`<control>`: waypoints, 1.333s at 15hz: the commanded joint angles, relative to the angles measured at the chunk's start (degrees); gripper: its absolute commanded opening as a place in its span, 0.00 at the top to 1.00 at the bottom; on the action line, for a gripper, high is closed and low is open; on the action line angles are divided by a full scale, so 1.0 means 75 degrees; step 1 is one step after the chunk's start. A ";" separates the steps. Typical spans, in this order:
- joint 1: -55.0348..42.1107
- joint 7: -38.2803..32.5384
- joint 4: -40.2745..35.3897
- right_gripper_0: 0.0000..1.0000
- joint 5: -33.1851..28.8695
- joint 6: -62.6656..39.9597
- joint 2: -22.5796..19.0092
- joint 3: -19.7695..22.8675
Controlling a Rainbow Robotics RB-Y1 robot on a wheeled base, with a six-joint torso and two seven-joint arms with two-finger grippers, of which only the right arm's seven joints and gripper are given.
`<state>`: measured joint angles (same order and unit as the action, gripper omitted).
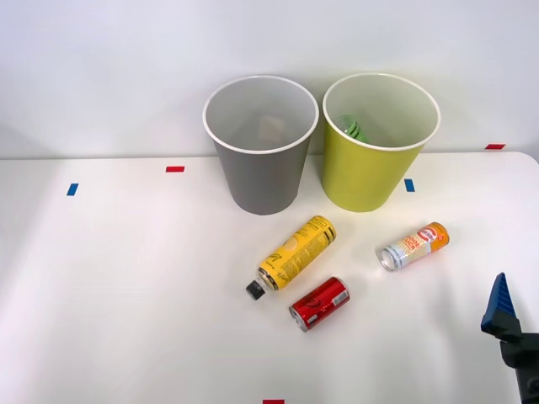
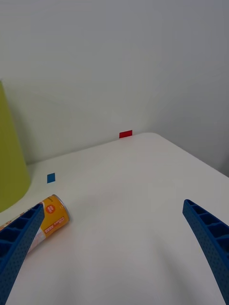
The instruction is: Put cans in the gray bin, plastic bottles in the light green bin
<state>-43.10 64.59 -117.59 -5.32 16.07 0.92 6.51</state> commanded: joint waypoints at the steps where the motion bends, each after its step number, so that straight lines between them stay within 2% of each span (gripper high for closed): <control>1: -0.0429 -0.0842 0.0022 0.00 -0.0791 0.0623 0.0011 -0.0282; 4: -0.0710 -0.0749 0.0584 0.00 -0.1599 0.1654 -0.0076 -0.0317; 6: -0.0757 -0.0713 0.1065 0.00 -0.1892 0.2123 -0.0673 -0.0528; 8: -0.1027 -0.0397 0.1112 0.00 -0.1892 0.2181 -0.1330 -0.1090; 10: -0.1261 0.0904 0.1112 0.00 -0.1611 0.2299 -0.1412 -0.1395; 14: -0.1601 0.1935 0.1112 0.00 -0.0966 0.2322 -0.1587 -0.2250; 16: -0.1777 0.2146 0.1112 0.00 -0.0732 0.2310 -0.1564 -0.2532; 20: -0.2117 0.2193 0.1112 0.00 -0.0791 0.2275 -0.1388 -0.2731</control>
<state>-58.39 80.91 -109.25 -11.05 33.33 -9.89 -13.70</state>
